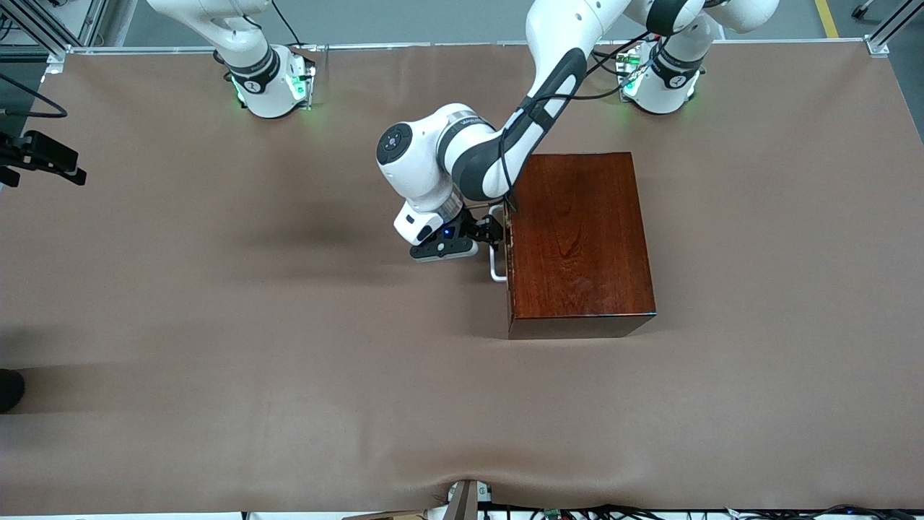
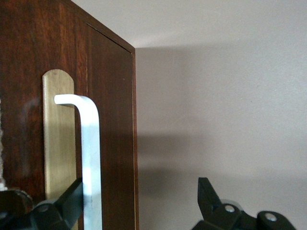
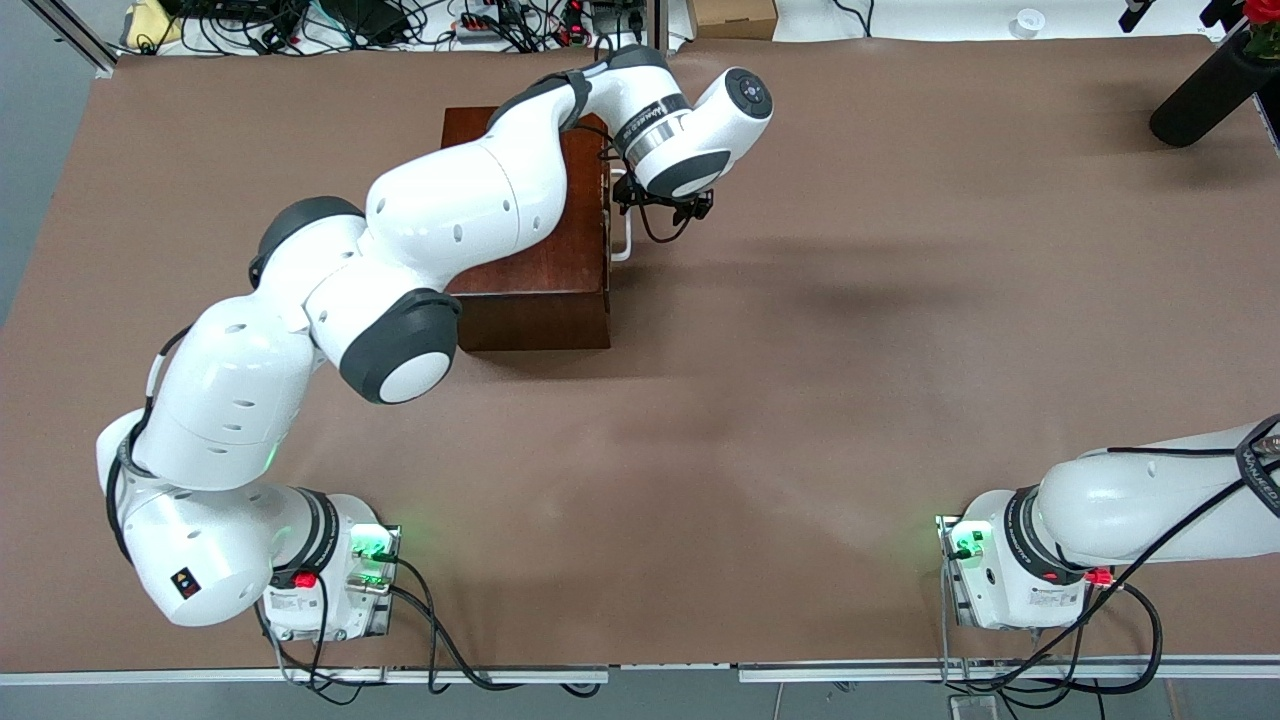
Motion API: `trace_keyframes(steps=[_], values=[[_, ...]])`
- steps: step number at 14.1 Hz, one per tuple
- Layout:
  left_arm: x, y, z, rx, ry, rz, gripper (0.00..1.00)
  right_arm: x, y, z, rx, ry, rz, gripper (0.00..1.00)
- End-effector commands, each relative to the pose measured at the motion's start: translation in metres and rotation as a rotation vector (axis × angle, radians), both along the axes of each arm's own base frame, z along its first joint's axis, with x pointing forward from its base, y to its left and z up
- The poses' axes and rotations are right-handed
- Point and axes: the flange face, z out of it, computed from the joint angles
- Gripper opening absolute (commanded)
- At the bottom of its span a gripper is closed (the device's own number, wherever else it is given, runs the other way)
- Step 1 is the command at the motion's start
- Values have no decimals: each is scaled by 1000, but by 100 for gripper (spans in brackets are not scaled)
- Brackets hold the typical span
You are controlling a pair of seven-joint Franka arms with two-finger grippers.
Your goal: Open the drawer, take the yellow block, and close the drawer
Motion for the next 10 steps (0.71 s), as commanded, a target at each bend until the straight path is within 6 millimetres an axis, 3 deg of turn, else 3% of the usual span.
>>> trace_keyframes(steps=[1,10], values=[[1,-13,-1,-36,-46,-1,100,-2,0,2,12,0,6,100],[-12,-30,2,-95,-81,25,100,-2,0,2,11,0,5,100]])
